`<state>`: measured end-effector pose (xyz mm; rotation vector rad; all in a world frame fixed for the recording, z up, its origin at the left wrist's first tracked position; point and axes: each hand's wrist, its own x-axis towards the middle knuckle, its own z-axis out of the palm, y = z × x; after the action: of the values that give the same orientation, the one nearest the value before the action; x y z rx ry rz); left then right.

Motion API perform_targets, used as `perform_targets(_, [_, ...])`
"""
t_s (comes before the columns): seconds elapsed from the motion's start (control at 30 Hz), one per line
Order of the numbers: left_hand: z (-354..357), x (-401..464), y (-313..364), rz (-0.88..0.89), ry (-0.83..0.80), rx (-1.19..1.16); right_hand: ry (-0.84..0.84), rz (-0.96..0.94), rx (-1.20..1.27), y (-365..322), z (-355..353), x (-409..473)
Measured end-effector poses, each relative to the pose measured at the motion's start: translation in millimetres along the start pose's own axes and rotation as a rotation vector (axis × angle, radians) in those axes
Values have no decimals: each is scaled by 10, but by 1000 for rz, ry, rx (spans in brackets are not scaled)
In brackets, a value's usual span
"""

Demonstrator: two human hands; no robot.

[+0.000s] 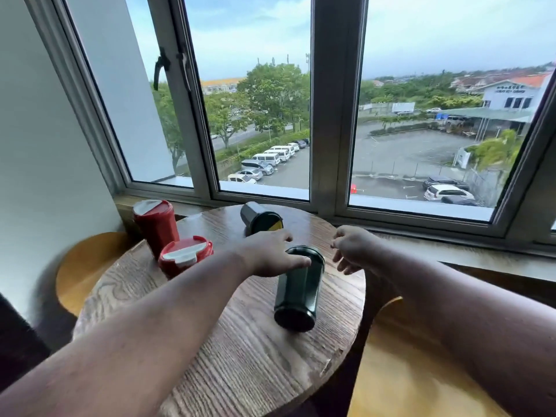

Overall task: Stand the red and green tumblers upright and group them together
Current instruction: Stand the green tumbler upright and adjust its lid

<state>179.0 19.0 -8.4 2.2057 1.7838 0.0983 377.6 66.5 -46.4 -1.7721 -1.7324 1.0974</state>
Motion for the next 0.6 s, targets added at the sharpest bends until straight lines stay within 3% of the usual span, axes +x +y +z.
perform_targets(0.07, [129,56,108,-98,-8,-71,-186,64,84,98,-10,-18])
perform_targets(0.17, [213,61,99,-193,-51,-282,-314,94,196,133,91,-21])
perform_targets(0.27, [309,61,164,-244,-61,-527,-359,91,314,178,140,34])
perform_targets(0.37, [359,65,135,-248,5,-616,-361,77,388,144,188,51])
perform_targets(0.47, [312,39,61,-261,67,-620,-389,-58,387,70,188,71])
perform_targets(0.6, [106,-69,-5,-222,203,-399,-370,-303,426,-70,167,65])
